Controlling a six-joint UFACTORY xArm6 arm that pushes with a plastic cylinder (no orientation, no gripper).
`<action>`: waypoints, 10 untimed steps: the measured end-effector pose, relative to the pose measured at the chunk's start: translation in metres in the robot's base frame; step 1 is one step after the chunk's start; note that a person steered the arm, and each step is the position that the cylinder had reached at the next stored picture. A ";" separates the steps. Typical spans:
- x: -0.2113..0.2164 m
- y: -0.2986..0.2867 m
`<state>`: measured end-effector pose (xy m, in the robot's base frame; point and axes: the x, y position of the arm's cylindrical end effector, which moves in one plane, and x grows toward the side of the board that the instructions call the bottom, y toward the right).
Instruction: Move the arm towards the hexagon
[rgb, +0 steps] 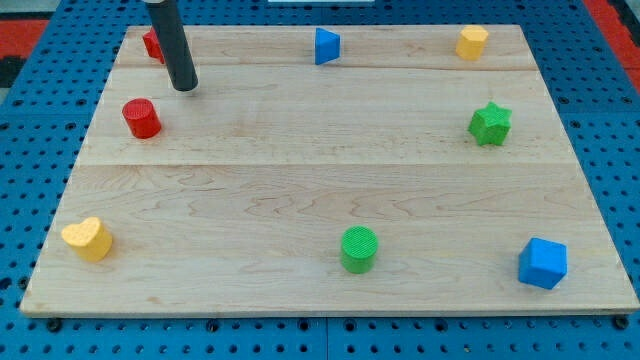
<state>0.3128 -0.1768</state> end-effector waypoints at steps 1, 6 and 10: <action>0.000 0.000; 0.010 0.052; 0.010 0.257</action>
<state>0.3231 0.0804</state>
